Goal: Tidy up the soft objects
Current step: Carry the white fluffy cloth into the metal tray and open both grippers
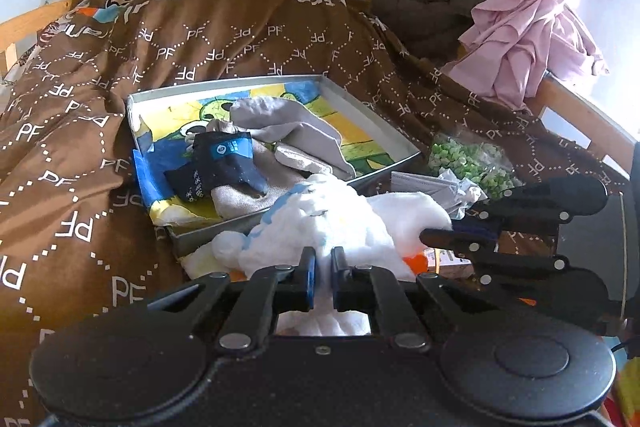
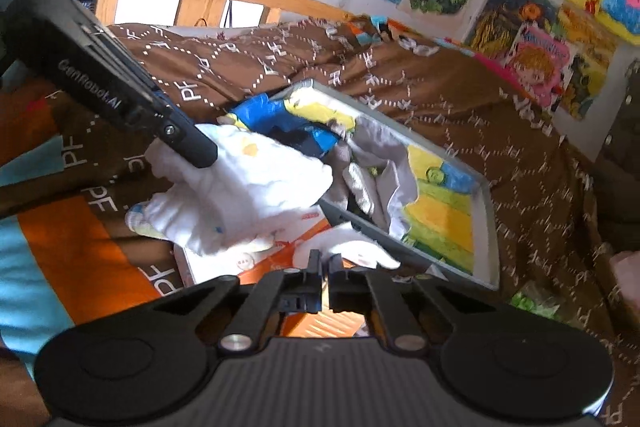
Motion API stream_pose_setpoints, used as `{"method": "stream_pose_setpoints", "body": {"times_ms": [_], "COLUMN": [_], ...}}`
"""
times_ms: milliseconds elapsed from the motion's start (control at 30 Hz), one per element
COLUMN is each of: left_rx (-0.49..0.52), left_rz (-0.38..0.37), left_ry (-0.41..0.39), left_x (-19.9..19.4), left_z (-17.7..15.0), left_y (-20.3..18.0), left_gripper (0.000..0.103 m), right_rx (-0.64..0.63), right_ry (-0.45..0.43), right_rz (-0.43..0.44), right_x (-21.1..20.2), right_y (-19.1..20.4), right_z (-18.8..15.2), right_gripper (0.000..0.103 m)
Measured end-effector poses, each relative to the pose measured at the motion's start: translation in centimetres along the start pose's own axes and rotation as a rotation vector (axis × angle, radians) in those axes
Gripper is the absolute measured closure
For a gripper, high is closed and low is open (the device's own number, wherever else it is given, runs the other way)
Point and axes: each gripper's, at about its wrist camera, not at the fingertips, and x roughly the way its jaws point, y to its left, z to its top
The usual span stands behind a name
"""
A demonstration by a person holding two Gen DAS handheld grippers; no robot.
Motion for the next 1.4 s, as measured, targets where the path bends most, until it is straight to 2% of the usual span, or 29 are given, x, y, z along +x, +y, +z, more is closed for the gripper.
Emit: {"method": "stream_pose_setpoints", "body": {"times_ms": [467,867,1167,1400], "left_rx": [0.011,-0.007,0.027,0.015], "left_rz": [-0.061,-0.104,-0.051,0.032], "left_ry": [-0.090,-0.150,-0.252,-0.329], "left_x": [-3.0,-4.0,-3.8,-2.8], "left_z": [1.0,3.0,7.1,10.2], "left_y": [-0.8,-2.3,-2.3,-0.8], "left_gripper": [0.097,0.097,0.097,0.097], "right_rx": [0.028,0.061,0.108,0.152], "right_ry": [-0.125,-0.166,-0.227,-0.261], "right_rz": [-0.054,-0.105,-0.132,-0.153], "right_x": [-3.9,-5.8,-5.1,-2.1], "right_y": [-1.6,-3.5,-5.3,-7.5], "right_z": [1.6,2.1,5.6,9.3], "right_gripper": [0.102,0.102,0.102,0.102]}}
